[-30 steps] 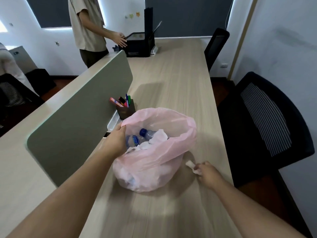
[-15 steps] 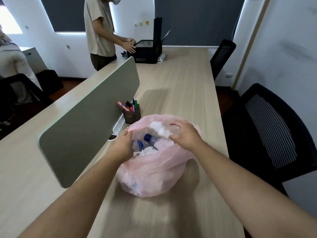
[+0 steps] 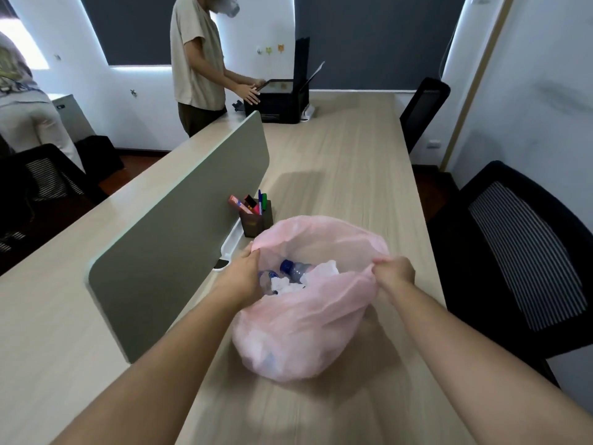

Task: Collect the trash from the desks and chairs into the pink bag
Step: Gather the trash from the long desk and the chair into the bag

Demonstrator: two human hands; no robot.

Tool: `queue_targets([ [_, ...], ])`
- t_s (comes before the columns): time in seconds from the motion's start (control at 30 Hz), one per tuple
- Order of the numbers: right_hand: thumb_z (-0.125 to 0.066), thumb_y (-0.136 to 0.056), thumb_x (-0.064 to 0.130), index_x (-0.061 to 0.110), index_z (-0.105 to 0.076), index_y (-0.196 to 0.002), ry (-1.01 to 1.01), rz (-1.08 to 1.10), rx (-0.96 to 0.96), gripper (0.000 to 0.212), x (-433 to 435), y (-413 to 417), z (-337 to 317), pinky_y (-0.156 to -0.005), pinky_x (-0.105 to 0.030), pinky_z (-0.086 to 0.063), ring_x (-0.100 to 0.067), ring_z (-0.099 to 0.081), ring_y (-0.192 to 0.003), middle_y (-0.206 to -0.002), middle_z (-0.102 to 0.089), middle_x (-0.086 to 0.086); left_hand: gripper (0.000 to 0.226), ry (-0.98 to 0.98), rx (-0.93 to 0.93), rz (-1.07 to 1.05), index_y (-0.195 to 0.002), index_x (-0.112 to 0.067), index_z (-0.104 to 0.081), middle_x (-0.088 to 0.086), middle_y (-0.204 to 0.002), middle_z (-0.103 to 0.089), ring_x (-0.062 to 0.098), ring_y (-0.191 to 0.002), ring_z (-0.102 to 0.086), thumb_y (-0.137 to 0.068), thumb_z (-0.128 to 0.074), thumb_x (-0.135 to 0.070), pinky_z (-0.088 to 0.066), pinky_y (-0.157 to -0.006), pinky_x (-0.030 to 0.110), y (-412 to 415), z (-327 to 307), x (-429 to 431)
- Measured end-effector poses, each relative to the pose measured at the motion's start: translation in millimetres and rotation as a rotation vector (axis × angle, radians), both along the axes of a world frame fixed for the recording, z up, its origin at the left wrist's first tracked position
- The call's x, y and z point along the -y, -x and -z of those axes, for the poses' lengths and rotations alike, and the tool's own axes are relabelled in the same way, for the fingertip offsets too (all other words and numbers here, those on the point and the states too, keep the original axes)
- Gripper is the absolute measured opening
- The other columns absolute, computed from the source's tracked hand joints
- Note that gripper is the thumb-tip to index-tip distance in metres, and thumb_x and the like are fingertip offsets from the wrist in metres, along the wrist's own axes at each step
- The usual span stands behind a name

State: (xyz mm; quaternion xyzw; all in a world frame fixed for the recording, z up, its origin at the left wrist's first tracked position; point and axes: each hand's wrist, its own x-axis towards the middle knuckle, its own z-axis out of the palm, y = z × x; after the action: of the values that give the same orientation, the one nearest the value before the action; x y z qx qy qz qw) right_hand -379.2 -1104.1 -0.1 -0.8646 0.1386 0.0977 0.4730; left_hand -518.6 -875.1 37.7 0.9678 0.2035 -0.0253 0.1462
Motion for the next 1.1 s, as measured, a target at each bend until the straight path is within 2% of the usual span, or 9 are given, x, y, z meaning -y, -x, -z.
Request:
queue_targets([
  [0.1,-0.047,-0.085,0.001,0.013,-0.069,-0.116,0.018,0.0,0.152,0.04,9.9,-9.1,-29.2,-0.1,-0.03,-0.047,-0.029,-0.058,-0.117,-0.128,-0.062,-0.008,0.079,-0.002,0.025,-0.004,-0.147,-0.022,-0.028,-0.005,-0.152,-0.031,0.026,-0.107,-0.057,-0.078,-0.066,-0.019,-0.052,-0.076,0.034,-19.9,-11.0,-4.5],
  [0.2,-0.044,-0.086,-0.001,0.011,-0.066,-0.121,0.043,0.001,0.244,0.042,20.8,-16.7,-50.2,-0.106,-0.029,-0.042,-0.027,-0.054,-0.123,-0.133,-0.059,-0.007,0.082,-0.027,0.055,0.04,-0.147,-0.021,-0.024,-0.008,-0.157,-0.019,0.027,-0.106,-0.059,-0.076,-0.065,-0.019,-0.053,-0.074,0.037,-40.9,-17.5,-5.1],
  [0.3,-0.045,-0.089,0.0,0.012,-0.062,-0.126,0.122,0.004,0.269,0.043,32.6,-22.1,-56.6,-0.108,-0.031,-0.04,-0.029,-0.051,-0.126,-0.137,-0.055,-0.008,0.088,0.036,0.052,0.08,-0.149,-0.021,-0.02,-0.006,-0.159,-0.011,0.03,-0.112,-0.058,-0.074,-0.065,-0.015,-0.05,-0.084,0.037,-63.0,-16.0,-2.4],
  [0.47,-0.043,-0.09,-0.001,0.014,-0.058,-0.13,0.194,-0.022,0.21,0.046,57.1,-24.0,-47.7,-0.105,-0.03,-0.041,-0.029,-0.051,-0.125,-0.139,-0.053,-0.009,0.097,0.02,-0.038,0.138,-0.151,-0.022,-0.012,-0.003,-0.161,-0.007,0.029,-0.125,-0.051,-0.075,-0.071,-0.027,-0.047,-0.098,0.038,-93.0,-7.6,13.7],
  [0.63,-0.055,-0.085,0.017,0.026,-0.062,-0.124,0.328,-0.127,0.201,0.041,87.8,-28.0,-64.9,-0.091,-0.032,-0.051,-0.027,-0.061,-0.109,-0.126,-0.063,-0.005,0.071,-0.123,-0.099,0.09,-0.144,-0.03,-0.031,-0.002,-0.161,-0.002,0.028,-0.129,-0.046,-0.082,-0.065,-0.034,-0.046,-0.094,0.039,-102.4,-25.4,38.0],
  [0.77,-0.061,-0.081,0.029,0.027,-0.071,-0.107,0.395,-0.037,0.358,0.028,133.6,-50.6,-108.6,-0.092,-0.031,-0.05,-0.023,-0.062,-0.108,-0.118,-0.068,0.0,0.061,-0.276,0.052,0.151,-0.136,-0.032,-0.043,0.006,-0.161,-0.005,0.032,-0.136,-0.031,-0.081,-0.064,-0.048,-0.033,-0.105,0.046,-114.1,-58.6,86.9],
  [0.83,-0.06,-0.082,0.026,0.026,-0.071,-0.103,0.431,-0.002,0.398,0.024,162.6,-62.3,-125.7,-0.088,-0.03,-0.05,-0.023,-0.062,-0.105,-0.115,-0.068,-0.001,0.061,-0.242,0.165,0.263,-0.135,-0.031,-0.043,0.006,-0.16,-0.01,0.031,-0.138,-0.029,-0.08,-0.064,-0.045,-0.031,-0.107,0.045,-121.6,-66.0,123.7],
  [0.93,-0.06,-0.085,0.022,0.022,-0.066,-0.114,0.481,0.018,0.397,0.03,214.1,-77.7,-132.6,-0.087,-0.029,-0.047,-0.024,-0.06,-0.107,-0.12,-0.064,-0.004,0.069,-0.077,0.253,0.512,-0.14,-0.03,-0.037,0.001,-0.159,-0.016,0.026,-0.138,-0.032,-0.079,-0.066,-0.044,-0.033,-0.11,0.042,-128.0,-58.4,196.0],
  [1.1,-0.068,-0.08,0.027,0.019,-0.042,-0.14,0.4,-0.078,0.273,0.066,285.6,-86.6,-107.1,-0.099,-0.037,-0.043,-0.031,-0.05,-0.123,-0.138,-0.047,-0.012,0.115,0.214,-0.036,0.708,-0.153,-0.027,-0.006,-0.001,-0.158,-0.016,0.019,-0.143,-0.026,-0.067,-0.08,-0.05,-0.029,-0.115,0.033,-130.2,2.9,314.1],
])
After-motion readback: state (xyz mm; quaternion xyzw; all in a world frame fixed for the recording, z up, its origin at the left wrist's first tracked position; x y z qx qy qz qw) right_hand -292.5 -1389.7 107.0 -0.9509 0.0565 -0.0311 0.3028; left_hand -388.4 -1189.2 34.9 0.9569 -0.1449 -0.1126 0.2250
